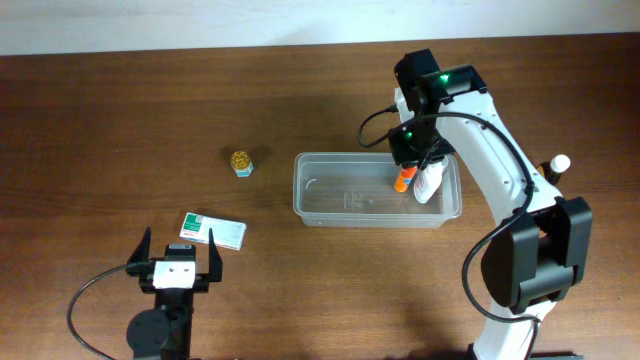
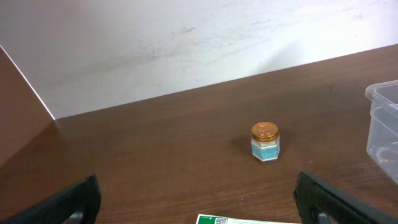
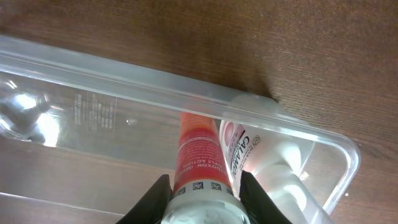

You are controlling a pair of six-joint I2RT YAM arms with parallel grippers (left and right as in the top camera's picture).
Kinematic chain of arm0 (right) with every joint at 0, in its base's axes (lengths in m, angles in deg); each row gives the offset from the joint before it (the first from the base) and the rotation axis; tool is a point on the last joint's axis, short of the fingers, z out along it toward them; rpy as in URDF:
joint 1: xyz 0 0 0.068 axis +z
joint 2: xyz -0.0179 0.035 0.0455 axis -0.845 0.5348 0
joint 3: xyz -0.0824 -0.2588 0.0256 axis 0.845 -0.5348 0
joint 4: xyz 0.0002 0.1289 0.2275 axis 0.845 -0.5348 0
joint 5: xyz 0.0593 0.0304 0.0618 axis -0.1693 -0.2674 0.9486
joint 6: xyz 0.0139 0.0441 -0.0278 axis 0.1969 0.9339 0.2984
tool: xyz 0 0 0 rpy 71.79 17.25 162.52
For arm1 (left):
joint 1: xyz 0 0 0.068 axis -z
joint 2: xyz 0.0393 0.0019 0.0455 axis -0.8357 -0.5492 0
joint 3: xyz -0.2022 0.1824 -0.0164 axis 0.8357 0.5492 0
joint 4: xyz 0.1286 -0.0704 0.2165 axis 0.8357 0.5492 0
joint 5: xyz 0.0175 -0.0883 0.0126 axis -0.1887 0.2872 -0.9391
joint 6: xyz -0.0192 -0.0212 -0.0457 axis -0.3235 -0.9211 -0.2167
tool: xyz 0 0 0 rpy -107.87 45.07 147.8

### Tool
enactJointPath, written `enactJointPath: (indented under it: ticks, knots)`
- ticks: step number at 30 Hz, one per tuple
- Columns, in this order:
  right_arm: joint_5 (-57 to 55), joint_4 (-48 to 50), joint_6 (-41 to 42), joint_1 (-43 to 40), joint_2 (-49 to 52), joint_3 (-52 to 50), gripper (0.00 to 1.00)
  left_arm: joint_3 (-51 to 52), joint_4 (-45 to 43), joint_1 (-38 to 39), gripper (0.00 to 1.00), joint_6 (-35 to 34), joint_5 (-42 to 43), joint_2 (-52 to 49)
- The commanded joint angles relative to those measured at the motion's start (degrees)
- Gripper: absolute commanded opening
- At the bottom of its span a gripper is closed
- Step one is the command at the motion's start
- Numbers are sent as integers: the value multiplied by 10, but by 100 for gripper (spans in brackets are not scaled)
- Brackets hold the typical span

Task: Pack container
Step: 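Lower the tube upright beside the white bottle and release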

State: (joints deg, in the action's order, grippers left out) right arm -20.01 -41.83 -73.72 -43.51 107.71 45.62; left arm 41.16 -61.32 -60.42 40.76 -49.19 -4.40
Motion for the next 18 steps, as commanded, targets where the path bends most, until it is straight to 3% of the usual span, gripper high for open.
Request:
enactJointPath:
  ticks: [1, 18]
  knots:
    - [3, 2, 5, 5, 7, -3, 27, 1, 4, -3, 100, 7, 5, 4]
    - [3, 13, 5, 5, 7, -2, 45, 1, 4, -3, 100, 7, 5, 4]
